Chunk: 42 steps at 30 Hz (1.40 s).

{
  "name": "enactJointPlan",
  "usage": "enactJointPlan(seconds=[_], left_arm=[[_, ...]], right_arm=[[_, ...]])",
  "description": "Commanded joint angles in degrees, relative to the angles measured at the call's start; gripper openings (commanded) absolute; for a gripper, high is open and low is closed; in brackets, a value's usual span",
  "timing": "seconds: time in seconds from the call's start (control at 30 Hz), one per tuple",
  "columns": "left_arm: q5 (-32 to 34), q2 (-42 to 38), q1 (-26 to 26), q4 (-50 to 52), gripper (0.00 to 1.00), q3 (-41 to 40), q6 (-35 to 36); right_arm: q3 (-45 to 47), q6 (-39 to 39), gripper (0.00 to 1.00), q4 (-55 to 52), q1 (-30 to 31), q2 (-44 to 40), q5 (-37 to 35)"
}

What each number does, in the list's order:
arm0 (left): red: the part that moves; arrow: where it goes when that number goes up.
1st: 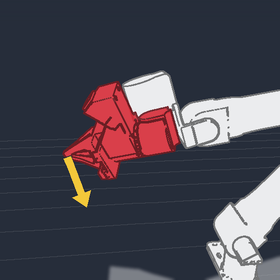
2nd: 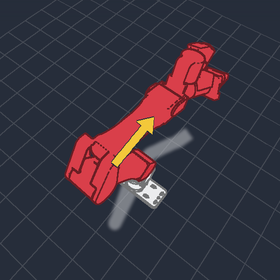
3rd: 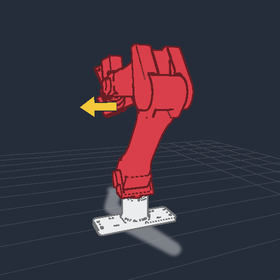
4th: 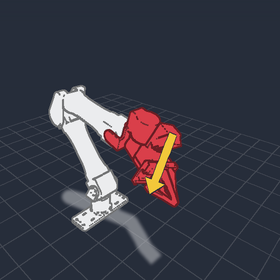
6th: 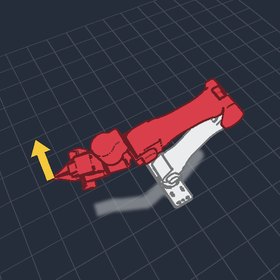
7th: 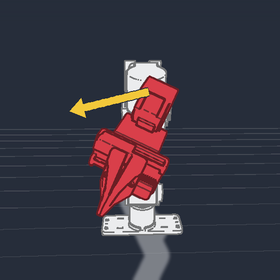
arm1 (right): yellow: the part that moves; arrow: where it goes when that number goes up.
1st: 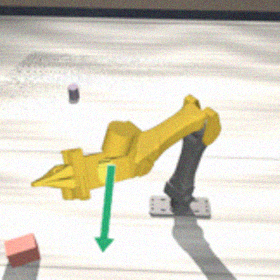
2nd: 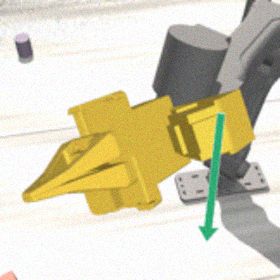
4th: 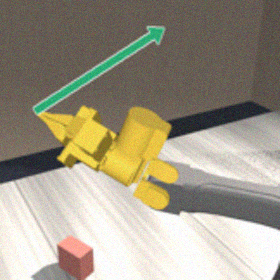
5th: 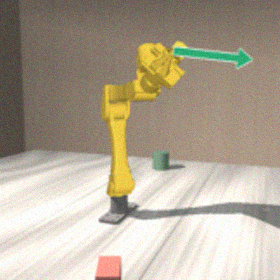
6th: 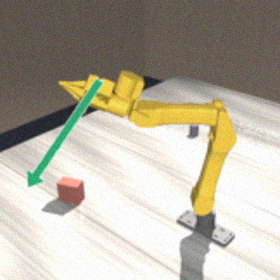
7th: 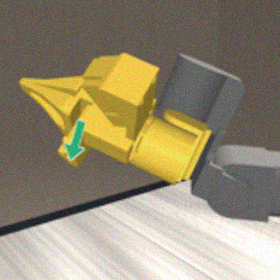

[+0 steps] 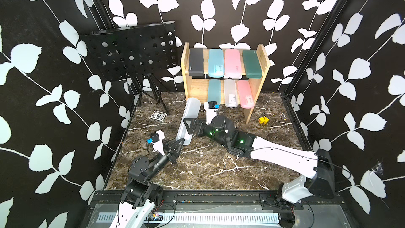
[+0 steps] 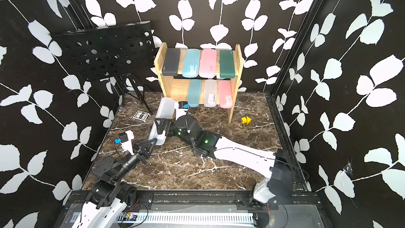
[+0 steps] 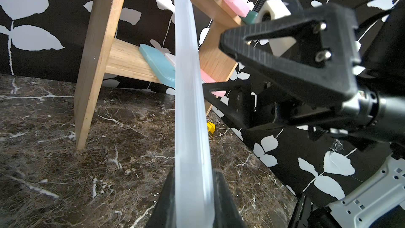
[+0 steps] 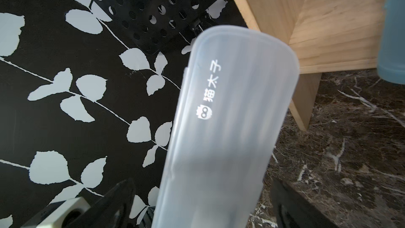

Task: Remove the pencil cases from the shelf
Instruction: Pick up the pencil case from the shelf.

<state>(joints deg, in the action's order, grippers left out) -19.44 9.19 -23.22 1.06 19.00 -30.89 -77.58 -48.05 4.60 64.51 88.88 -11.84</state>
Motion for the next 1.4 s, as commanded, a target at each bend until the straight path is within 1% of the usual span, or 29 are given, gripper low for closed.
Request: enactJointPlan(seconds=[0.0, 0.1, 0.2, 0.37, 0.67, 0.7, 0.8, 0.87, 0.93, 1.13, 1.17, 1.2, 1.23, 1.27, 1.3, 1.33, 1.37], left_arm=[[0.1, -1.6, -0.2, -0.7, 0.0, -0.4, 1.1], [0.6, -2.7, -0.2, -0.4, 0.0, -0.8, 1.1], [0.9, -3.4, -0.2, 0.2, 0.0, -0.8, 1.3], [1.1, -4.0, -0.2, 1.2, 0.0, -0.7, 1.7], [1.7, -5.0, -0.2, 2.1, 0.0, -0.8, 1.7], [1.7, -5.0, -0.2, 2.1, 0.0, -0.9, 1.6], [1.7, -5.0, -0.2, 1.5, 0.0, -1.2, 1.5], [1.6, -4.6, -0.2, 1.0, 0.0, -1.3, 1.4], [1.2, -4.0, -0.2, 0.5, 0.0, -1.1, 1.4], [1.3, -2.9, -0.2, 0.0, 0.0, -1.0, 1.5], [1.6, -2.7, -0.2, -0.1, 0.04, -1.0, 1.4], [1.8, -2.6, -0.2, 0.0, 0.2, -1.0, 1.4], [1.8, -2.4, -0.2, -0.2, 0.26, -1.0, 1.5], [2.0, -2.1, -0.2, -0.3, 0.3, -1.0, 1.5], [2.2, -1.8, -0.2, -0.3, 0.47, -1.0, 1.5], [2.4, -1.5, -0.2, -0.4, 0.69, -1.0, 1.6], [2.7, -1.2, -0.2, -0.4, 0.78, -1.0, 1.5]], right_arm=[[-5.4, -0.3, 0.99, -1.2, 0.4, 2.3, -0.1], [-6.1, -1.3, 0.99, -1.3, 0.4, 4.4, -0.4], [-6.8, -1.9, 0.99, -3.3, 0.4, 5.2, -1.4], [-6.8, -2.2, 0.99, -3.6, 0.4, 5.9, -1.6], [-5.7, -3.9, 0.98, -0.6, 0.3, 7.2, 1.1], [-5.8, -4.0, 0.96, -0.3, 0.2, 7.5, 1.6], [-6.4, -4.7, 0.85, 0.2, -0.2, 8.1, 3.1], [-6.4, -5.4, 0.76, 0.0, -0.5, 8.4, 3.9], [-6.4, -6.2, 0.71, -0.5, -0.9, 8.6, 4.3], [-5.2, -6.8, 0.31, -2.5, -1.9, 7.5, 4.2], [-4.9, -6.6, 0.25, -2.9, -2.2, 7.1, 3.9], [-4.7, -6.4, 0.2, -3.4, -2.4, 6.6, 3.8], [-4.4, -6.1, 0.15, -4.0, -2.7, 6.1, 3.5], [-4.2, -5.8, 0.13, -4.6, -2.9, 5.6, 3.4], [-3.7, -5.4, 0.12, -5.2, -3.2, 5.0, 3.2], [-3.1, -4.7, 0.12, -6.3, -3.5, 4.1, 3.0], [-2.7, -4.0, 0.11, -7.8, -3.9, 3.4, 2.8]])
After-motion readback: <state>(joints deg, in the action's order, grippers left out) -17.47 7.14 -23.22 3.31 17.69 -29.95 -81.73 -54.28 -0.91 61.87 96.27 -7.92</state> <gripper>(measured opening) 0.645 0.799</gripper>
